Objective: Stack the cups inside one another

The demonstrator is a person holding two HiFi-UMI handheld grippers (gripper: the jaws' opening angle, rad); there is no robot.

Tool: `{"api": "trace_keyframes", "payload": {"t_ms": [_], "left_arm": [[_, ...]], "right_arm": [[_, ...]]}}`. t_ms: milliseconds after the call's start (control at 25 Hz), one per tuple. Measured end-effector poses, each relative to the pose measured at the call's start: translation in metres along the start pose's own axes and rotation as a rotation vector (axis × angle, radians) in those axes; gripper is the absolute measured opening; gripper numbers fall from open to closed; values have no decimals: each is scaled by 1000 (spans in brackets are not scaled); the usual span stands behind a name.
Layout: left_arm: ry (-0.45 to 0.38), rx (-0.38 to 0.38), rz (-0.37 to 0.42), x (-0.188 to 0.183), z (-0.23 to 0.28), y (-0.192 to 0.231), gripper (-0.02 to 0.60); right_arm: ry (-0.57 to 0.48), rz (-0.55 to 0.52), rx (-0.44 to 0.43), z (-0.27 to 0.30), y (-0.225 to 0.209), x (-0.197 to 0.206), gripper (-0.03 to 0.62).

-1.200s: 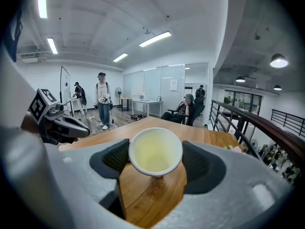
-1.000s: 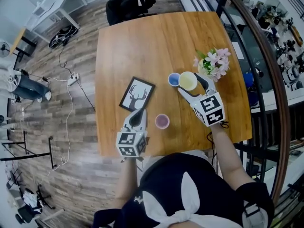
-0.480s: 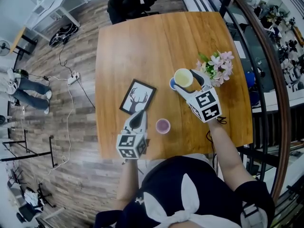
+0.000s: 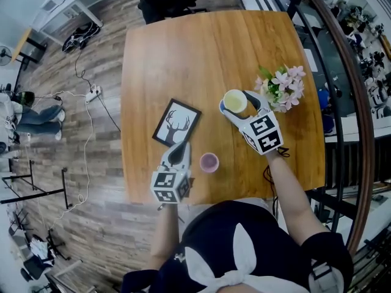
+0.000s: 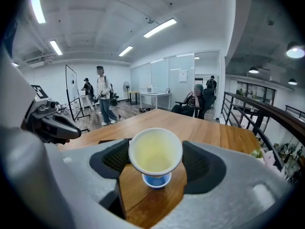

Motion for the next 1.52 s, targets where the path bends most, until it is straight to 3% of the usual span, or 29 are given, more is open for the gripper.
{"api": "trace_keyframes", "payload": {"t_ms": [480,880,1520], "left_arm": [[15,-31,-19,8,8,12,23],[39,-50,-33,17,4,15,23],[17,-41,-24,13,-4,13,23]], "right_arm": [[93,20,-58,38,-3,30,345],[152,62,-29,58,-8,57,348],[108,61,-28,35,3,46,350]]}}
Point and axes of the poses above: the fingertips, and each gripper's own axes: z forward along the fingers, y to its left, x out of its underside, the point moved 7 cm from there along -z, backward along the fingers, and after that the axes turned 1 degree about x, right-handed, at the moved point
